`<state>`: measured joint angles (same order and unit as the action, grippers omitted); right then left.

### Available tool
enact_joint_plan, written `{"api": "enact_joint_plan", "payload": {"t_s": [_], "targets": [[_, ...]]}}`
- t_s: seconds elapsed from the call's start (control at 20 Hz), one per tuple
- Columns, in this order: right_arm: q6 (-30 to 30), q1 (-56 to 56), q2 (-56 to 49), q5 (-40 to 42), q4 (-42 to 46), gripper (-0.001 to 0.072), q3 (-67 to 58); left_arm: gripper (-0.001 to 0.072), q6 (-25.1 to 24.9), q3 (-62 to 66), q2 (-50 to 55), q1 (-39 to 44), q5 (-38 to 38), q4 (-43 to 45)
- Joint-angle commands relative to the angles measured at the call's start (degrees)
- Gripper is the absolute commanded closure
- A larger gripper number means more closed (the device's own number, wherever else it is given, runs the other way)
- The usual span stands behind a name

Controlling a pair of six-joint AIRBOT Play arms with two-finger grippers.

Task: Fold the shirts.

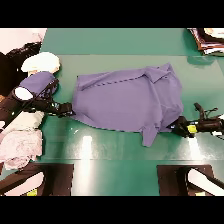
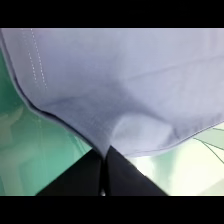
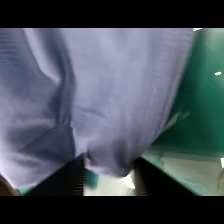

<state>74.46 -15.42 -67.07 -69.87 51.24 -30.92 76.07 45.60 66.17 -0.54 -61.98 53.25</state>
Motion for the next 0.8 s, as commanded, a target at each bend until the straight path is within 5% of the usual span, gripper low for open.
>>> {"api": "enact_joint_plan", "payload": {"t_s": [0.0, 0.1, 0.35, 0.75], "targets": [[-0.1, 3.6, -1.5, 4.9, -0.3, 0.0517, 0.5, 0.0685, 0.0, 0.1, 0.0, 0.0, -0.4, 0.1], [-0.1, 3.3, 1.5, 4.9, -0.3, 0.0693, 0.3, 0.0685, 0.0, 0.2, -0.5, 0.0, -1.1, 0.2], [0.1, 0.2, 13.6, 1.1, -0.7, 0.0694, -16.3, 0.0685, 0.7, 11.9, -9.1, 0.0, -2.4, 0.6], [0.1, -0.5, 18.7, 2.8, 0.6, 0.0694, -67.5, 0.0684, 1.0, 60.1, -17.2, 0.0, -2.4, 0.7]]}}
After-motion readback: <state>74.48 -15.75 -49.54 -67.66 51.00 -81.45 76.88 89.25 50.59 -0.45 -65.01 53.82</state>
